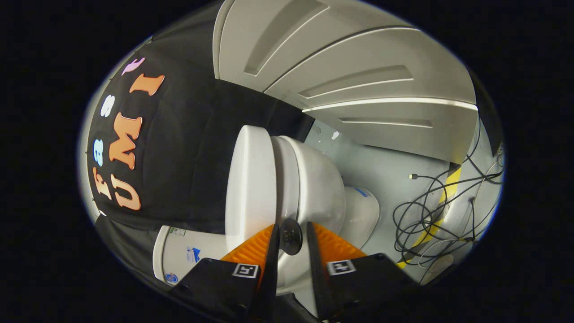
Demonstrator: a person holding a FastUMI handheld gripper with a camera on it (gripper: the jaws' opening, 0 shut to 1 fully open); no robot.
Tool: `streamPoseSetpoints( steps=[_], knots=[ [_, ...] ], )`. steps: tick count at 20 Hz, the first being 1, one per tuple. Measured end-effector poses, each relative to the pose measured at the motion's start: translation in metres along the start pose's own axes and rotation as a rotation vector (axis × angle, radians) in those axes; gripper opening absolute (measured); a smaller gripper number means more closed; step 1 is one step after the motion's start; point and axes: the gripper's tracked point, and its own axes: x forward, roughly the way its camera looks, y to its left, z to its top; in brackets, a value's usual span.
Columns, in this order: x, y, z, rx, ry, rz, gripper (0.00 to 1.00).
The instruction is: Open the toilet lid.
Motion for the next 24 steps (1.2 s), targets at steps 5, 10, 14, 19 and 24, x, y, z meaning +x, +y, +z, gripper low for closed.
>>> streamPoseSetpoints(
  steps=[5, 10, 14, 19, 24],
  knots=[
    [-0.001, 0.004, 0.005, 0.073, -0.012, 0.031, 0.14],
    [0.000, 0.011, 0.005, 0.025, -0.027, 0.000, 0.08],
    [-0.002, 0.016, 0.007, -0.003, -0.028, -0.017, 0.08],
    [-0.004, 0.029, 0.012, -0.031, -0.068, -0.024, 0.08],
    [-0.008, 0.047, 0.018, -0.066, -0.106, -0.036, 0.08]
  ],
)
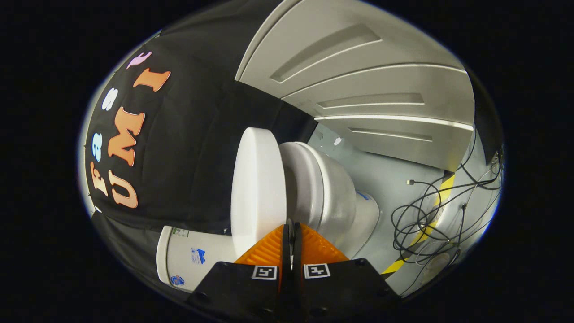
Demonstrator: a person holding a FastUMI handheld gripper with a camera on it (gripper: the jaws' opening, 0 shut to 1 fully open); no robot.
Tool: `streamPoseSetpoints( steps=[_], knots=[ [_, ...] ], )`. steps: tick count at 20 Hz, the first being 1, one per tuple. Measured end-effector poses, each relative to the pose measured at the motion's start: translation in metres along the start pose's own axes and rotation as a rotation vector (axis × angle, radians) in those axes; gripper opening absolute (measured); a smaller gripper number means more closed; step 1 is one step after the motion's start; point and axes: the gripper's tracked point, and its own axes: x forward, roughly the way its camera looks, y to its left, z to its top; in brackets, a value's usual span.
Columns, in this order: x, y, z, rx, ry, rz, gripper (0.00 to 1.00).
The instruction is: Open the toilet lid.
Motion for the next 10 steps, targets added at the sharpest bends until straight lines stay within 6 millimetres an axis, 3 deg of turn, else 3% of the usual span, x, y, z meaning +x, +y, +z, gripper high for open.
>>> streamPoseSetpoints(
  steps=[8, 10],
  knots=[
    [-0.021, 0.047, 0.004, -0.110, -0.035, 0.017, 0.08],
    [-0.018, 0.057, 0.009, -0.164, -0.075, 0.000, 0.08]
  ],
)
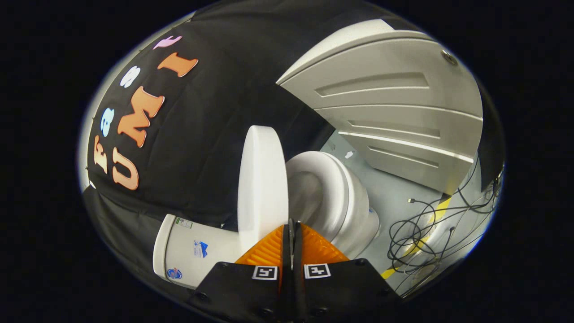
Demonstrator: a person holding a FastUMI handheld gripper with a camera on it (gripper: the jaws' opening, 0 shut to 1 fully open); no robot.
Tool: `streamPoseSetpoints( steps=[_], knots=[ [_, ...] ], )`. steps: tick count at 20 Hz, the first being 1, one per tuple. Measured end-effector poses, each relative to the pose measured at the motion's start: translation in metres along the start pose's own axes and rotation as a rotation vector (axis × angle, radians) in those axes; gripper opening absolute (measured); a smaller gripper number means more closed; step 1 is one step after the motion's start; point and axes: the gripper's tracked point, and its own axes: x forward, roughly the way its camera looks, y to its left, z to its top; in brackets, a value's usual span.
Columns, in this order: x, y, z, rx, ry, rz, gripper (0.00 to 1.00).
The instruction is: Open the toilet lid.
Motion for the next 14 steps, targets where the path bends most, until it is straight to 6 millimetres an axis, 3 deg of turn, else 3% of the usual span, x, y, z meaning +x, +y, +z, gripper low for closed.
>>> streamPoseSetpoints(
  steps=[14],
  knots=[
    [-0.043, 0.111, -0.007, -0.242, -0.072, 0.007, 0.08]
  ],
)
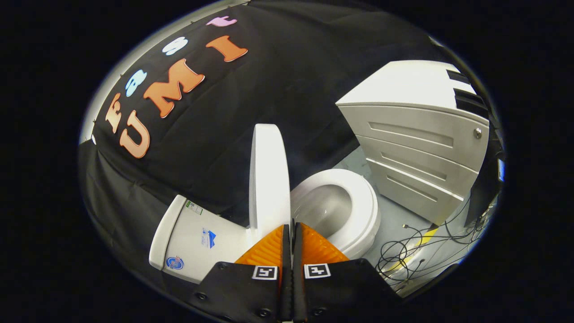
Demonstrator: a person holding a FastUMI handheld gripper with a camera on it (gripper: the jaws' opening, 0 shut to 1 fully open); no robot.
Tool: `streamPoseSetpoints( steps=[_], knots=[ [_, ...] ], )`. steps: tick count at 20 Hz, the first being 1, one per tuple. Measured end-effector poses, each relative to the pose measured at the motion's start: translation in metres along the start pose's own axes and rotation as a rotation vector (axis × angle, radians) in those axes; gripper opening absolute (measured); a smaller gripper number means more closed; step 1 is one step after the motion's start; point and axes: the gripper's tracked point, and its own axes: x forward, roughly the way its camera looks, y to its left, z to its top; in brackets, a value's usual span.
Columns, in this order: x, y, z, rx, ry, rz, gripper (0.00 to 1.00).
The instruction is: Open the toilet lid.
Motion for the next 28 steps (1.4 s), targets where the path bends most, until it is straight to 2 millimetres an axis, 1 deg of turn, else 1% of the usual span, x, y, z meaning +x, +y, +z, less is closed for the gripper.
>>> streamPoseSetpoints(
  steps=[9, 16, 21, 25, 28],
  knots=[
    [-0.020, 0.064, -0.005, -0.160, -0.037, 0.012, 0.08],
    [-0.034, 0.123, -0.020, -0.322, -0.068, 0.043, 0.08],
    [-0.044, 0.170, -0.041, -0.431, -0.086, 0.084, 0.08],
    [-0.052, 0.209, -0.067, -0.550, -0.097, 0.122, 0.08],
    [-0.057, 0.233, -0.089, -0.593, -0.099, 0.152, 0.08]
  ],
)
